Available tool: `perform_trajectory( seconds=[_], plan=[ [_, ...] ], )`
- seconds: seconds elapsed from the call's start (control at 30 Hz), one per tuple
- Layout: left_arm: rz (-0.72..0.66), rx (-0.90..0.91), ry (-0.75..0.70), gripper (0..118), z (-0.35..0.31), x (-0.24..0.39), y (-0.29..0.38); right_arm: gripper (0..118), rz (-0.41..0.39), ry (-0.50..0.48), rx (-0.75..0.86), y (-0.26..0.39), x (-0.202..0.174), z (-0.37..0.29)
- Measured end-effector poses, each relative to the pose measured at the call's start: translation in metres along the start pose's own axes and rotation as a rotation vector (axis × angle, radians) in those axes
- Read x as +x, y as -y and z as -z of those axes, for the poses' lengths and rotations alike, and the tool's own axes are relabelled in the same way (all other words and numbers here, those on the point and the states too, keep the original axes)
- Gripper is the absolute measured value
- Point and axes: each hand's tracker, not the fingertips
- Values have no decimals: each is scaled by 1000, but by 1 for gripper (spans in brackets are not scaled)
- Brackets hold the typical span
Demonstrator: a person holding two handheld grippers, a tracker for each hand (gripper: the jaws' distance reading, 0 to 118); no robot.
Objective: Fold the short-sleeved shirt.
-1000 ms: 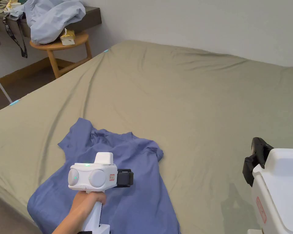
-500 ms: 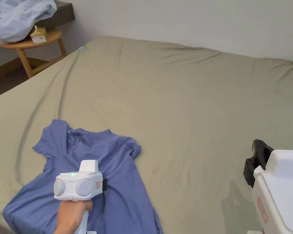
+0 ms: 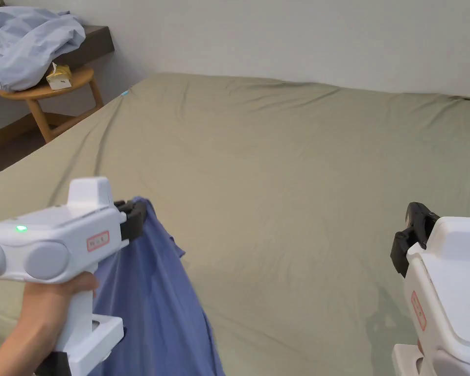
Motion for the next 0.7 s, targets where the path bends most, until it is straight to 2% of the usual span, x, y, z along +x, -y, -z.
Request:
perform_trajectory(
  seconds=[0.17,0.37,0.57,0.7],
  plan=[
    [65,104,135,2,-32,62,-68,1,24,24,23,-6,16,-13],
    [147,190,301,2,-27,154,-118,1,29,92,50,-11,52,-32],
    [246,209,480,2,-10,250,-133,1,0,210,69,-9,103,-49],
    [307,160,554,2,16,303,-114,1,0,292,72,-7,132,-65]
  ],
)
